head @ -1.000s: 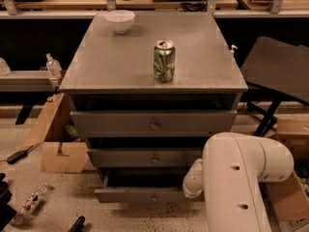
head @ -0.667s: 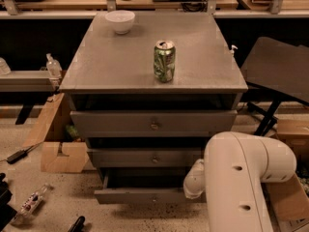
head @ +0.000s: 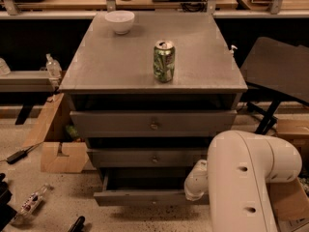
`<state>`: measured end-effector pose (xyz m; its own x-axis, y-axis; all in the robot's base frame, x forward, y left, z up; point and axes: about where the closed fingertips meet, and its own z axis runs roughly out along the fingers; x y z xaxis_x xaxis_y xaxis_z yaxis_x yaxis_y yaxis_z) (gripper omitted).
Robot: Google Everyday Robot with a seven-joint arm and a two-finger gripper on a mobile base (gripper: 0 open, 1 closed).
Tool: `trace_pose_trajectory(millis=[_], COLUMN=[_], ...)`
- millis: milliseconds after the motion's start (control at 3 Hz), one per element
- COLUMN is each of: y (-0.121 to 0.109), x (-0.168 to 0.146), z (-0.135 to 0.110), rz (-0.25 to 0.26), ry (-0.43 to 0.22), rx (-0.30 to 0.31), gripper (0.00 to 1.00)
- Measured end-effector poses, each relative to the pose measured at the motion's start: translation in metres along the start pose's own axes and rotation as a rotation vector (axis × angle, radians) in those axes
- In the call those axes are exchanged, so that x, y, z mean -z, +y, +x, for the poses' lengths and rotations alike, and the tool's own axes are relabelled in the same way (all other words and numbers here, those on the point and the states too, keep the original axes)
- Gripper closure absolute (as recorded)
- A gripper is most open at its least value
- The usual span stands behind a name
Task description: Open bottom drawer
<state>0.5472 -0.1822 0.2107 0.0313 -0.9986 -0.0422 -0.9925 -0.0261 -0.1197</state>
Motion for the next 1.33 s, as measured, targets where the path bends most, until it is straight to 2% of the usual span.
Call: trace_pose_trajectory(millis=[333,667,1000,1333], y=[0.0,0.001,0.003,0.001], x=[0.0,-0.001,-0.002,0.017], z=[0.0,0.0,0.0,0.012], rz=[0.0,-0.003,-0.004,0.028], ry=[0.0,0.0,0.001,0.03], rx=[0.0,0.0,0.0,-0.032], gripper=[0.81,0.58,0.29,0.4])
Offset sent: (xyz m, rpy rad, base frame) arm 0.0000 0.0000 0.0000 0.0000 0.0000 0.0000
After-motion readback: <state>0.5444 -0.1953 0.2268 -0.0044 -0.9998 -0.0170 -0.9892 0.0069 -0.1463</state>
